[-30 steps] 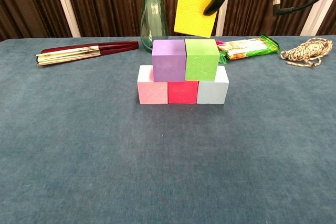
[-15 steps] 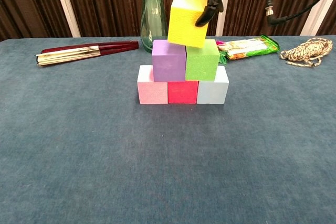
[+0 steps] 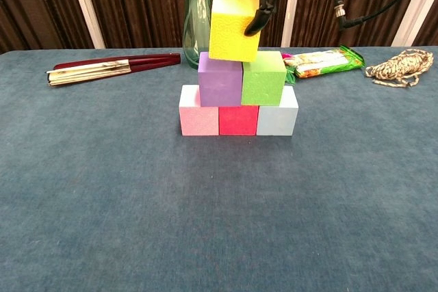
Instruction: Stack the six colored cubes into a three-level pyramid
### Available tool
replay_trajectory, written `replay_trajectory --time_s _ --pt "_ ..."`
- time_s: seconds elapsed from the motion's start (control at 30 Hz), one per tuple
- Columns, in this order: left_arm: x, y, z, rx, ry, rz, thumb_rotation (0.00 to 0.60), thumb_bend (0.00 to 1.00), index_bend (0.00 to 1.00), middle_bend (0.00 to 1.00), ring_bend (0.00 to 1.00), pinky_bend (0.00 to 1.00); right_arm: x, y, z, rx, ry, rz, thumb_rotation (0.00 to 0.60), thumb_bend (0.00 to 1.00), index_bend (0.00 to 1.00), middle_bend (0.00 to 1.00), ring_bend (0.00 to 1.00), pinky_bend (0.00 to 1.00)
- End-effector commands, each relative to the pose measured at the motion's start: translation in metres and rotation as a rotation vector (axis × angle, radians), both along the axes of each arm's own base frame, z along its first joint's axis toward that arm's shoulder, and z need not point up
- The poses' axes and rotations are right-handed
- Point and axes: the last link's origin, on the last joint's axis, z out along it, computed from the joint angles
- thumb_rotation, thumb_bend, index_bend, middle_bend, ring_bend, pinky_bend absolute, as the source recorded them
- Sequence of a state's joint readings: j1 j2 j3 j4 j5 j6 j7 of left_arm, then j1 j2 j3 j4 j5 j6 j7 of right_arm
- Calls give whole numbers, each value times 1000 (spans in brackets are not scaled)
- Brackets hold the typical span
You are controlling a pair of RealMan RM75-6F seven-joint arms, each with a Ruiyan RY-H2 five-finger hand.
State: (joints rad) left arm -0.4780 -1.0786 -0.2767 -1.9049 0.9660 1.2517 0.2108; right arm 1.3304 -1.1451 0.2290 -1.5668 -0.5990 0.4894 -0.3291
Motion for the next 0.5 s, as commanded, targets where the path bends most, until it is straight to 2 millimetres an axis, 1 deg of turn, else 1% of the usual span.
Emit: replay_trajectory --time_s 0.03,0.5 --pt "0 0 0 2 0 0 600 174 0 44 6 4 -4 -2 -3 6 16 6 600 268 493 508 497 517" --pt "-1 0 -2 -5 1 6 600 174 0 44 6 4 -11 -9 -6 6 58 25 600 268 493 508 493 517"
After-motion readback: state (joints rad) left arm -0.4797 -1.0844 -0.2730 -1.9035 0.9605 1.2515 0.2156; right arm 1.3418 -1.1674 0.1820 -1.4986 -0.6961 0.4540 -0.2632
